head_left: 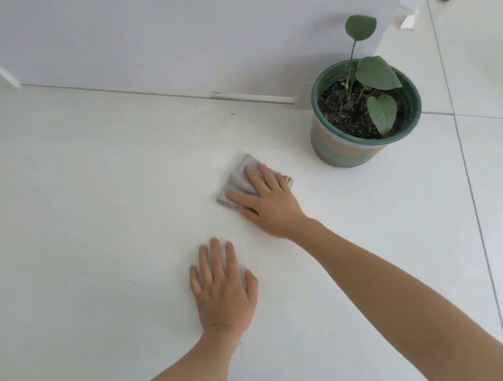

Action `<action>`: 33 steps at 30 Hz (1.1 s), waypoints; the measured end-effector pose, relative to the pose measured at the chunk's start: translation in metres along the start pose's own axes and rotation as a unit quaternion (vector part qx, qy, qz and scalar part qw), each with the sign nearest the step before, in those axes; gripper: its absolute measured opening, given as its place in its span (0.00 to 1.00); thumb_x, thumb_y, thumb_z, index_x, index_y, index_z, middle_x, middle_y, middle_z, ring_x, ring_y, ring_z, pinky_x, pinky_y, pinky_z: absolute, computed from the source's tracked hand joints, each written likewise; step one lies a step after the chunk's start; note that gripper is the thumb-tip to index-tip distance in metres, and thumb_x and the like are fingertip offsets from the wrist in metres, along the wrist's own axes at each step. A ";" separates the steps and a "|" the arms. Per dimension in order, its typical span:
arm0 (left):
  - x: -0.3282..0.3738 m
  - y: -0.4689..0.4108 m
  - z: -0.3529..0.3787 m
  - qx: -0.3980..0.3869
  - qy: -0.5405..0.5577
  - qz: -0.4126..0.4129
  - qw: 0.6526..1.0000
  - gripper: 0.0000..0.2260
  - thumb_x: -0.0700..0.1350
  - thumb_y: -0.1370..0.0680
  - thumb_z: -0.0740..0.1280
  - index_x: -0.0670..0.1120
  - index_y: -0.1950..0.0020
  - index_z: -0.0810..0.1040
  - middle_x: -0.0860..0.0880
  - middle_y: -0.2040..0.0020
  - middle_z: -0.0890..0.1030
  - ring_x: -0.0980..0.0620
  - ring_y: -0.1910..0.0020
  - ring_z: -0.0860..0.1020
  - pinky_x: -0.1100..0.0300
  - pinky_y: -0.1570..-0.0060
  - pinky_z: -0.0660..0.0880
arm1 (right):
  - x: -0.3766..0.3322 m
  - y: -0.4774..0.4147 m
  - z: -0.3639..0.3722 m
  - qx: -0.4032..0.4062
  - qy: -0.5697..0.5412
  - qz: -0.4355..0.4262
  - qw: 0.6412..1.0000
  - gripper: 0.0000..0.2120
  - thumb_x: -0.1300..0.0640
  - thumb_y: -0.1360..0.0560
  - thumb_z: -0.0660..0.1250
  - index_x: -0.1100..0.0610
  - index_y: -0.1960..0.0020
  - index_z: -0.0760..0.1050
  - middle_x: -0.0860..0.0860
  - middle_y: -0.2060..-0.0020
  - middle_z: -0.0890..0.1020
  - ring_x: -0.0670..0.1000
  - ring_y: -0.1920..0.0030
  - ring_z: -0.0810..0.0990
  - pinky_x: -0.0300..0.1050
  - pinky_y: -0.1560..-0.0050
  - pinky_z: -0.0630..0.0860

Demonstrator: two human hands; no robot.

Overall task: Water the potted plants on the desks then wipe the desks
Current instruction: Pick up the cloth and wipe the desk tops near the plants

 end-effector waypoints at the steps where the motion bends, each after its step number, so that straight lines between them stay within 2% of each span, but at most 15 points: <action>1: 0.000 0.000 -0.001 -0.001 0.001 0.000 1.000 0.24 0.52 0.29 0.54 0.44 0.35 0.66 0.39 0.35 0.75 0.43 0.34 0.63 0.46 0.39 0.58 | 0.005 0.025 0.005 0.007 0.024 -0.043 0.999 0.22 0.42 0.23 0.46 0.44 0.35 0.69 0.61 0.29 0.64 0.67 0.29 0.59 0.66 0.33 0.58; 2: 0.000 0.000 -0.002 -0.003 0.004 0.000 1.000 0.24 0.52 0.29 0.54 0.44 0.35 0.66 0.39 0.35 0.76 0.43 0.34 0.63 0.46 0.39 0.58 | 0.016 0.051 0.007 0.003 0.048 -0.066 0.997 0.22 0.41 0.22 0.44 0.44 0.37 0.71 0.61 0.32 0.69 0.68 0.33 0.66 0.67 0.37 0.64; 4: 0.001 -0.001 -0.003 -0.006 0.006 -0.001 1.000 0.24 0.52 0.29 0.54 0.43 0.36 0.66 0.39 0.36 0.76 0.43 0.35 0.63 0.46 0.39 0.58 | 0.055 0.097 0.002 0.001 0.084 -0.051 0.995 0.24 0.40 0.23 0.41 0.43 0.37 0.69 0.60 0.33 0.71 0.67 0.34 0.68 0.67 0.40 0.68; 5: 0.001 -0.001 -0.003 -0.007 0.007 0.000 1.000 0.24 0.51 0.29 0.54 0.43 0.36 0.67 0.39 0.36 0.76 0.42 0.35 0.63 0.46 0.40 0.58 | 0.079 0.116 -0.004 0.016 0.078 -0.008 0.997 0.25 0.38 0.23 0.41 0.43 0.34 0.67 0.59 0.31 0.68 0.66 0.32 0.65 0.66 0.38 0.66; 7: 0.002 -0.001 -0.004 -0.011 0.008 0.003 1.000 0.24 0.51 0.30 0.54 0.42 0.37 0.71 0.38 0.37 0.76 0.42 0.36 0.64 0.45 0.40 0.58 | 0.128 0.152 -0.021 0.053 0.027 0.173 0.983 0.23 0.37 0.24 0.46 0.41 0.31 0.60 0.56 0.26 0.58 0.62 0.26 0.54 0.61 0.30 0.57; 10: 0.003 -0.002 -0.005 -0.022 0.005 -0.001 1.000 0.25 0.51 0.30 0.54 0.40 0.39 0.75 0.38 0.37 0.77 0.42 0.36 0.63 0.45 0.41 0.58 | 0.167 0.181 -0.035 0.139 -0.050 0.429 0.891 0.22 0.46 0.23 0.54 0.42 0.29 0.58 0.56 0.25 0.54 0.59 0.26 0.48 0.57 0.28 0.49; 13: 0.004 -0.002 -0.006 -0.054 0.006 -0.007 0.999 0.25 0.51 0.30 0.54 0.40 0.40 0.76 0.38 0.37 0.77 0.41 0.36 0.66 0.45 0.41 0.61 | 0.144 0.168 -0.027 0.230 -0.096 0.519 0.818 0.19 0.51 0.22 0.54 0.47 0.31 0.64 0.57 0.26 0.57 0.60 0.26 0.50 0.57 0.29 0.49; 14: 0.005 -0.002 -0.008 -0.073 0.007 -0.008 0.997 0.25 0.51 0.30 0.53 0.40 0.40 0.76 0.38 0.38 0.77 0.40 0.36 0.69 0.45 0.41 0.65 | 0.127 0.161 -0.021 0.253 -0.104 0.529 0.803 0.18 0.53 0.22 0.54 0.48 0.32 0.66 0.57 0.26 0.58 0.60 0.27 0.52 0.57 0.30 0.50; 16: 0.005 -0.001 -0.011 -0.107 0.011 -0.008 0.994 0.26 0.51 0.30 0.53 0.39 0.40 0.77 0.38 0.38 0.78 0.37 0.39 0.75 0.41 0.44 0.72 | 0.086 0.146 -0.008 0.262 -0.112 0.505 0.815 0.18 0.57 0.23 0.56 0.51 0.34 0.69 0.57 0.28 0.63 0.59 0.27 0.56 0.57 0.32 0.53; 18: 0.006 0.000 -0.012 -0.117 0.018 -0.008 0.993 0.26 0.51 0.30 0.52 0.39 0.40 0.77 0.37 0.38 0.77 0.36 0.40 0.76 0.37 0.46 0.72 | 0.042 0.130 0.003 0.247 -0.094 0.413 0.872 0.16 0.60 0.26 0.60 0.53 0.39 0.74 0.57 0.33 0.71 0.60 0.31 0.65 0.56 0.35 0.62; 20: 0.005 0.001 -0.012 -0.104 0.037 -0.011 0.994 0.28 0.52 0.29 0.50 0.39 0.37 0.75 0.37 0.35 0.74 0.35 0.36 0.73 0.37 0.41 0.68 | 0.000 0.123 0.010 0.235 -0.041 0.279 0.930 0.14 0.63 0.33 0.66 0.53 0.48 0.79 0.55 0.45 0.82 0.59 0.43 0.78 0.52 0.47 0.75; 23: 0.005 0.003 -0.013 -0.090 0.055 -0.013 0.994 0.31 0.54 0.28 0.45 0.40 0.31 0.68 0.39 0.28 0.66 0.37 0.29 0.63 0.39 0.34 0.59 | -0.030 0.132 0.012 0.174 -0.033 0.186 0.967 0.13 0.62 0.36 0.70 0.51 0.53 0.80 0.48 0.54 0.84 0.55 0.53 0.82 0.45 0.62 0.77; 27: 0.005 0.005 -0.012 -0.102 0.056 0.000 0.993 0.25 0.50 0.21 0.53 0.43 0.26 0.57 0.42 0.23 0.54 0.42 0.24 0.50 0.44 0.30 0.49 | -0.030 0.163 -0.005 0.100 -0.124 0.251 0.955 0.15 0.59 0.22 0.54 0.50 0.40 0.74 0.51 0.44 0.79 0.57 0.47 0.76 0.46 0.55 0.70; 30: 0.004 0.005 -0.014 -0.102 0.074 0.006 0.992 0.25 0.50 0.21 0.55 0.44 0.26 0.57 0.43 0.23 0.53 0.43 0.24 0.49 0.45 0.29 0.47 | -0.028 0.209 -0.019 0.152 -0.182 0.324 0.916 0.16 0.61 0.23 0.53 0.51 0.41 0.74 0.53 0.50 0.78 0.55 0.56 0.73 0.44 0.60 0.65; 33: -0.003 0.005 -0.018 -0.096 0.138 0.003 0.986 0.24 0.49 0.22 0.58 0.45 0.27 0.61 0.44 0.23 0.55 0.44 0.24 0.49 0.47 0.29 0.48 | -0.035 0.258 -0.014 0.186 -0.227 0.357 0.887 0.16 0.62 0.24 0.56 0.50 0.41 0.75 0.54 0.55 0.79 0.54 0.57 0.73 0.46 0.58 0.68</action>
Point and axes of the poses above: each hand's wrist, its own y-axis away from the middle knuckle, its own z-axis out of the palm, x = y × z, the point moved 3 cm from there along -y, towards the middle knuckle
